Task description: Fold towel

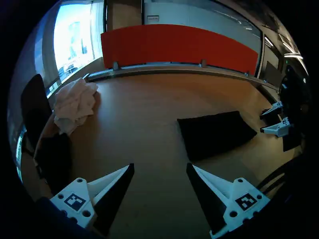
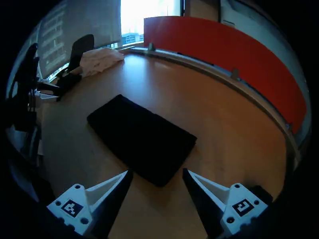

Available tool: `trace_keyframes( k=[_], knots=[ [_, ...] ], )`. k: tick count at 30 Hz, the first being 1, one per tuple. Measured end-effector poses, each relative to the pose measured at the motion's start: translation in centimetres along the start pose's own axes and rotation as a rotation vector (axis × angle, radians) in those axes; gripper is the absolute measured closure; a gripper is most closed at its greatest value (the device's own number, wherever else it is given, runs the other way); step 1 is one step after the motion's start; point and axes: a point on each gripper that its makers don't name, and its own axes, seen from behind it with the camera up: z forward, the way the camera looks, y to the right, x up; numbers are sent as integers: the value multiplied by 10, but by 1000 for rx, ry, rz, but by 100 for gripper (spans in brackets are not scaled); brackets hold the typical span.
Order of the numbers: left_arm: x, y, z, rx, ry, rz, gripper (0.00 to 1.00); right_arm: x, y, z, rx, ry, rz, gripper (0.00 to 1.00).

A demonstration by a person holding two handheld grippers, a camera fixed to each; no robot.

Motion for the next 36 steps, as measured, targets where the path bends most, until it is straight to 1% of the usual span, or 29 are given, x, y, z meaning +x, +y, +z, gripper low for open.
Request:
trace_keyframes(
  k=[6, 12, 15, 19, 22, 25, 28, 34, 36],
  knots=[
    [-5, -9, -9, 25, 2, -15, 3, -2, 2, 6, 20, -15, -43, 6],
    [-11, -16, -15, 43, -2, -27, 3, -9, 6, 13, 40, -35, -88, 11],
    [-14, -18, -18, 50, -3, -32, 3, -17, 8, 16, 53, -58, -106, 19],
    [-15, -20, -20, 55, -4, -37, 3, -32, 12, 19, 60, -108, -118, 39],
    [-16, -21, -20, 58, -4, -38, 3, -39, 13, 20, 69, -130, -123, 48],
    [-16, -22, -21, 60, -4, -39, 3, -43, 13, 21, 76, -143, -129, 54],
    [-17, -22, -21, 60, -6, -37, 3, -46, 15, 21, 82, -153, -134, 56],
    [-18, -21, -21, 60, -7, -34, 3, -47, 17, 23, 89, -161, -140, 68],
    [-17, -20, -21, 59, -7, -34, 3, -47, 18, 23, 92, -162, -141, 69]
  ],
)
